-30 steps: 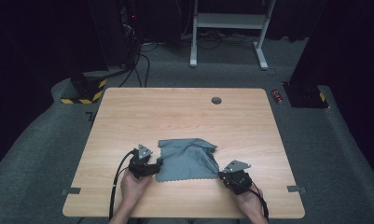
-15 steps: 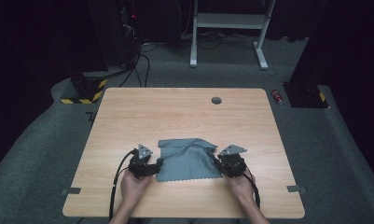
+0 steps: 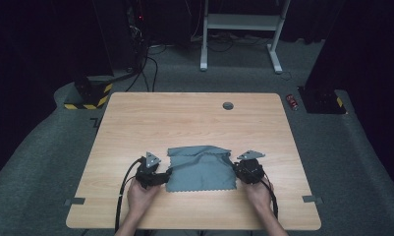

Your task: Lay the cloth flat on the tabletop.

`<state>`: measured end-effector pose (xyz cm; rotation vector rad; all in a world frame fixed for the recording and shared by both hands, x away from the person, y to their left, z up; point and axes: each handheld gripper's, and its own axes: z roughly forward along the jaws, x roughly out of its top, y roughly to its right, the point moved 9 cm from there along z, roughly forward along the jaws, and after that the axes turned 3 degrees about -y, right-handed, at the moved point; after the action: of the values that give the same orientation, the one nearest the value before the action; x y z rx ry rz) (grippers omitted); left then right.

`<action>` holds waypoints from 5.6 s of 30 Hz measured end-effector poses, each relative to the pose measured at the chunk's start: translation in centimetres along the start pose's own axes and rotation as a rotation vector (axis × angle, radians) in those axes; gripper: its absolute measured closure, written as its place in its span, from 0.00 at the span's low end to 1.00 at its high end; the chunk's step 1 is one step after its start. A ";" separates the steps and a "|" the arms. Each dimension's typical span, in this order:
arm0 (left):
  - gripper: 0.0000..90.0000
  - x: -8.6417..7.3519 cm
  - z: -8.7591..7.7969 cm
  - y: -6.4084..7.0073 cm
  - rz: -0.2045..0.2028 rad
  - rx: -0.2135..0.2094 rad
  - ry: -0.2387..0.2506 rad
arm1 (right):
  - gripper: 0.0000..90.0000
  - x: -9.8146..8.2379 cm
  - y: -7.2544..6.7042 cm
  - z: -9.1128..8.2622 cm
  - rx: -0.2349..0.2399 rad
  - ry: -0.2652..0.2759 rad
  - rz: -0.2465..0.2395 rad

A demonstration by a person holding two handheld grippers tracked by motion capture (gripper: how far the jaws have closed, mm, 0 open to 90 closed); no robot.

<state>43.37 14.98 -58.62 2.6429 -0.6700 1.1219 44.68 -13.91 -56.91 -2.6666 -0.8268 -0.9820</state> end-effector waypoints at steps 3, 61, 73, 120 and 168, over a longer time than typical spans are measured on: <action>0.37 0.0 0.0 0.0 0.000 0.001 0.000 | 0.87 0.4 -1.1 -0.9 0.024 0.051 -0.010; 0.63 7.1 6.1 2.2 0.146 -0.043 -0.130 | 0.68 -0.5 -4.3 1.4 0.044 0.086 -0.056; 0.93 7.8 6.5 2.1 0.143 -0.076 -0.174 | 0.68 -0.5 -4.3 1.4 0.045 0.085 -0.055; 0.99 10.5 7.3 1.9 0.167 -0.105 -0.219 | 0.68 -0.5 -4.4 1.4 0.045 0.085 -0.058; 1.00 11.4 7.6 2.2 0.167 -0.127 -0.227 | 0.69 -0.5 -4.4 1.4 0.043 0.087 -0.061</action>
<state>54.14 6.65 -55.71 2.6673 -0.9866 0.7921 42.72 -10.00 -58.38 -2.5570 -0.9048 -1.0731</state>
